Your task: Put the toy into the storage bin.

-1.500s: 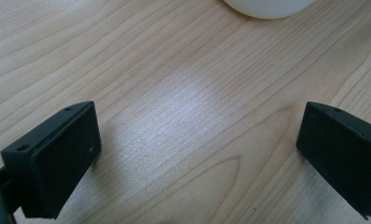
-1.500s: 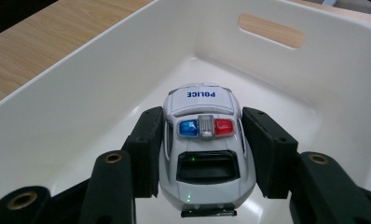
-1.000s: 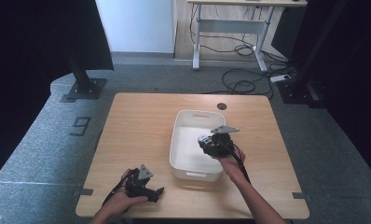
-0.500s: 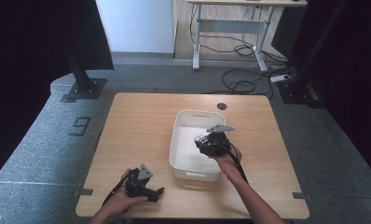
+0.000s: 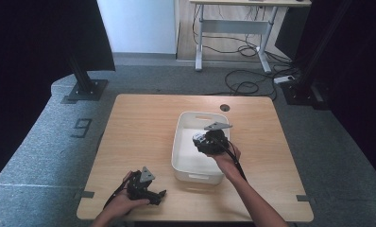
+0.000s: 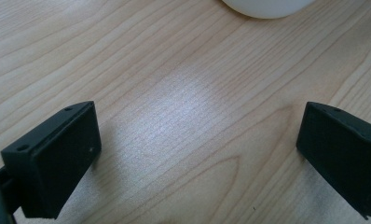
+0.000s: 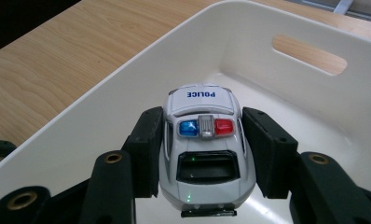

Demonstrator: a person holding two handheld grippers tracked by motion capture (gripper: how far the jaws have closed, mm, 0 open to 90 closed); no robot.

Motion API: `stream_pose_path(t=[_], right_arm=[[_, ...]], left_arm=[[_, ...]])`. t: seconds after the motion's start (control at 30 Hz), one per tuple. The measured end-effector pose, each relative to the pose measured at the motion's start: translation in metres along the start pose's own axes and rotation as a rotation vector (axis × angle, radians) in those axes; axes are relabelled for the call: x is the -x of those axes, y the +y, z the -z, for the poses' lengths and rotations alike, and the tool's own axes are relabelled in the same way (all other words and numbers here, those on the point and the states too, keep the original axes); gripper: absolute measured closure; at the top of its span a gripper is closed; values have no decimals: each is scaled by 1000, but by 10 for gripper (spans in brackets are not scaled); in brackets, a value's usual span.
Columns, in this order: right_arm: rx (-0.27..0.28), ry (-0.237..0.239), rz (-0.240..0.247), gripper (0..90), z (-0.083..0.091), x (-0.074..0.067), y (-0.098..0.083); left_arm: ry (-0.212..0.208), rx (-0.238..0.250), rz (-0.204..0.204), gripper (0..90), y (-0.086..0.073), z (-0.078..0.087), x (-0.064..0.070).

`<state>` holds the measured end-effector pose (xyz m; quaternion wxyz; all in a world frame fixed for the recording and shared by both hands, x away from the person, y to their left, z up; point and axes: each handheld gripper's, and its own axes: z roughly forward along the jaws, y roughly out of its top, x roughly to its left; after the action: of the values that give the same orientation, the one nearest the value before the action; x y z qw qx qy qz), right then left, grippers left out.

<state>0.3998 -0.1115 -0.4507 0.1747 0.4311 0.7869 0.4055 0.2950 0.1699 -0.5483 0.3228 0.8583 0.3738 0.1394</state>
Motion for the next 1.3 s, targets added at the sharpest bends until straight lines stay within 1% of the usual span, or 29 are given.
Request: stream_pose_path(t=[0.13,0.3,0.63,0.87,0.93,1.03,1.3], right_arm=[[-11,2,-9,499,-8,-2,3],[-25,1,-3,500,-17,-3,7],[-45,-5,-20,500,-33,-2,11],[-69,-18,-16,500,-44,-2,14],[-73,-24,-6,500,-48,-3,14],[-89,-21,-8,499,-55,-4,13],[-135,-40,9,499,-71,-5,10]], left_arm=[[-1,-1,0,0,0,0,0],[-1,-1,-1,0,0,0,0],[-3,-1,-1,0,0,0,0],[-3,1,0,0,0,0,0],[-3,1,0,0,0,0,0],[-3,1,0,0,0,0,0],[-2,1,-1,0,0,0,0]])
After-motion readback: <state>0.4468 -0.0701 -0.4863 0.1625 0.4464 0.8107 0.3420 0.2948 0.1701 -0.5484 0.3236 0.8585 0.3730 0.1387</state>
